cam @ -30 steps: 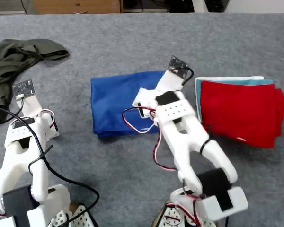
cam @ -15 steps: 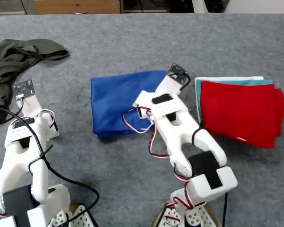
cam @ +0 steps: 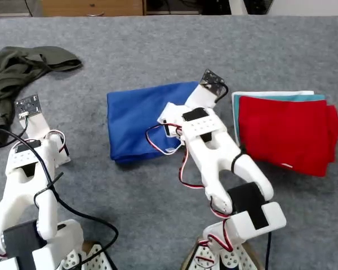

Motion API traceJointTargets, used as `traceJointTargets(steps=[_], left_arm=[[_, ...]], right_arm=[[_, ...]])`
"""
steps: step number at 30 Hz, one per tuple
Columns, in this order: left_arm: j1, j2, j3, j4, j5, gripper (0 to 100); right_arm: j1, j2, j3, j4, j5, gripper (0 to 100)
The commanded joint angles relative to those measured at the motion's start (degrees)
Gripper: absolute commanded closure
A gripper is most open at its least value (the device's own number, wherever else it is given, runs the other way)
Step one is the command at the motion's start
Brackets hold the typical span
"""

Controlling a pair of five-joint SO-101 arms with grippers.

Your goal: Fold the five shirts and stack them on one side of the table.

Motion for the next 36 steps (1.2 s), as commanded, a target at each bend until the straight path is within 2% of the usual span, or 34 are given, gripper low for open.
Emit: traceJointTargets(steps=[1,5,6,11,18,29,36], left_arm=[[-0.26,-0.48,-0.79,-0.53,-0.26,98],[-0.26,-0.48,-0.79,-0.53,-0.26,98],[-0.26,-0.48,-0.79,-0.53,-0.26,98],[-0.26,-0.48,-0.79,-0.53,-0.26,98],[-0.26,-0.48,-0.79,-0.53,-0.26,98],[-0.26,-0.48,-0.79,-0.35,-0.26,98],[-0.26,-0.48,-0.79,-0.35,-0.26,98]], right_arm=[[0.84,-1.27,-2.07,0.0,0.79,80.1],[2.86,1.36,-3.82,0.09,4.4,98.1],[3.65,1.63,-4.18,0.18,5.01,99.8],[6.11,0.31,-5.76,0.35,7.82,99.5],[6.81,-6.29,-13.05,2.29,18.46,99.5],[15.96,-7.16,-33.71,29.27,27.96,99.5],[25.36,-7.34,-42.15,39.12,34.99,99.5]])
